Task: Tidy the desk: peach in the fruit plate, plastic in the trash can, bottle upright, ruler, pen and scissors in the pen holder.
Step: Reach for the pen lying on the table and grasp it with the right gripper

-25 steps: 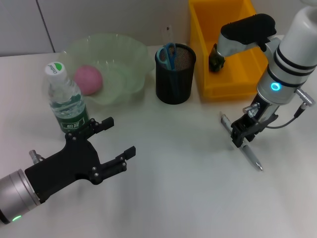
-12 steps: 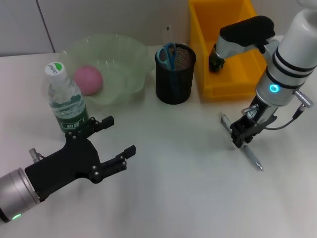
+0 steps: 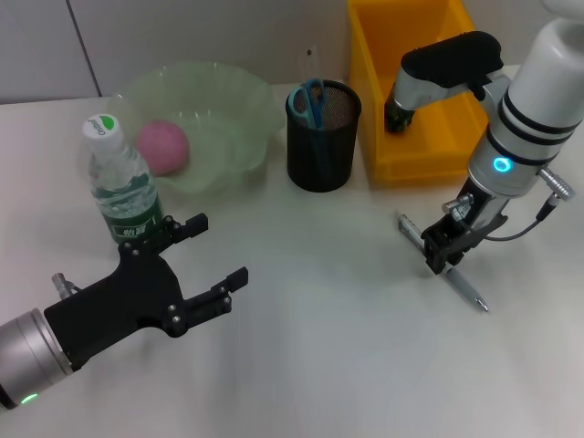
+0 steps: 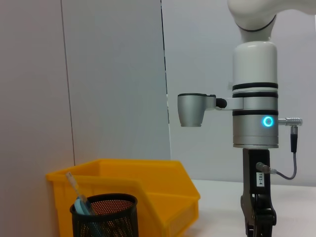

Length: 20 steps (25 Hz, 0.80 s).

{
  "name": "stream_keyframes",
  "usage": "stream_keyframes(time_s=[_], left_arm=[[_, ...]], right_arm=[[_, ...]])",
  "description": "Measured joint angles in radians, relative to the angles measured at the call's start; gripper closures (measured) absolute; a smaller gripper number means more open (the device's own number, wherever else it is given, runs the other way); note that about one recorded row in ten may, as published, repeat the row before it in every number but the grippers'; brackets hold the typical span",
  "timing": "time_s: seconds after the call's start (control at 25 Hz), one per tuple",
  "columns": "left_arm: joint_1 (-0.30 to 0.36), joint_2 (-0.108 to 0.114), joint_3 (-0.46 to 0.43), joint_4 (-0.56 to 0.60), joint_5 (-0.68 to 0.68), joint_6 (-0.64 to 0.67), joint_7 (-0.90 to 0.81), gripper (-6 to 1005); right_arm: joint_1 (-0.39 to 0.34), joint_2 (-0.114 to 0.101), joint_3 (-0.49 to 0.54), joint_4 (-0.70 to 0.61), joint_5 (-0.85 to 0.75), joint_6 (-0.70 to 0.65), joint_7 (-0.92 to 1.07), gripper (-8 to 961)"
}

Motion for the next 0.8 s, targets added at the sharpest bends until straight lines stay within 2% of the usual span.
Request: stream_keyframes(time_s=[0.8], left_arm=[[-0.004, 0.002, 0.0, 0.0, 0.0, -0.001, 0.0, 184]], right_arm=[[0.003, 0.0, -0.023, 0.003, -0.004, 0.0, 0.001, 729]])
